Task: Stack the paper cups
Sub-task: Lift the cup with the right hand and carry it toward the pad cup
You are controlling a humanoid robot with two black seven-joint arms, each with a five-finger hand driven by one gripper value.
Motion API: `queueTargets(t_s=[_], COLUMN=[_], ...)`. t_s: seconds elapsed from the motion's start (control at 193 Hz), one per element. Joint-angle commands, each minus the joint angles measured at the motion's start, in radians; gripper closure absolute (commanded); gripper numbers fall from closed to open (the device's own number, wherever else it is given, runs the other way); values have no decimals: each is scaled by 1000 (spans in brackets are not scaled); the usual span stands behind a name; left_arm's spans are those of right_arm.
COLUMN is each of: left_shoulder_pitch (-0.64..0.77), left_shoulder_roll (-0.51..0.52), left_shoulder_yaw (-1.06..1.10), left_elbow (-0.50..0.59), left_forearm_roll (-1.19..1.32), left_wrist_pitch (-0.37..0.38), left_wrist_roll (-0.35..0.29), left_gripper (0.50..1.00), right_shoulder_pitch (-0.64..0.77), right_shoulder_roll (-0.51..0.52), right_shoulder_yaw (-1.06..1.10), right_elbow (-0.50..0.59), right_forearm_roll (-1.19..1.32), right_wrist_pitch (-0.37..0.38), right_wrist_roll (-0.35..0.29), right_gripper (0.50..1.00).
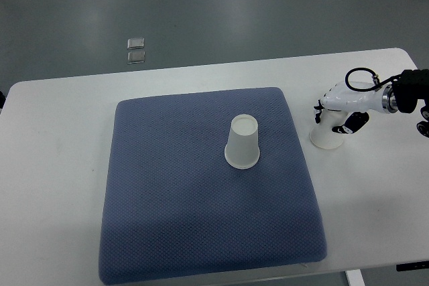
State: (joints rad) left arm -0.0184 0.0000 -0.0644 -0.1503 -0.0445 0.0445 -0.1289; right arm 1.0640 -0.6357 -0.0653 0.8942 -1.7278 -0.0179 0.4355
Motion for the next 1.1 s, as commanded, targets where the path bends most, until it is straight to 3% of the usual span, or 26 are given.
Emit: queueTargets(t_s=[0.0, 0.202, 0.384, 0.618, 1.095], left_shoulder_pitch=[0, 1, 0, 0, 0], left_shoulder_roll=[0, 0, 0, 0, 0], left_shoulder_yaw=[0, 0, 0, 0, 0], left_elbow=[0, 0, 0, 0, 0], left_forearm_roll=[0, 0, 0, 0, 0], left_wrist_pitch=[0, 0, 0, 0, 0], left_wrist_roll=[0, 0, 0, 0, 0], left_gripper=[500, 500, 500, 500, 500], right_shoulder_pitch=[16, 65, 148, 257, 458], right_shoulder_roll=[-1, -5, -32, -84, -65], right_shoulder_yaw=[2, 2, 7, 16, 18], right_elbow=[0, 8, 35, 175, 373], right_forearm_roll=[2, 10, 17, 42, 165], right_wrist_pitch=[3, 7, 58, 144, 289], right_wrist_roll=[6, 17, 45, 72, 98], right_gripper=[989, 989, 989, 987, 987])
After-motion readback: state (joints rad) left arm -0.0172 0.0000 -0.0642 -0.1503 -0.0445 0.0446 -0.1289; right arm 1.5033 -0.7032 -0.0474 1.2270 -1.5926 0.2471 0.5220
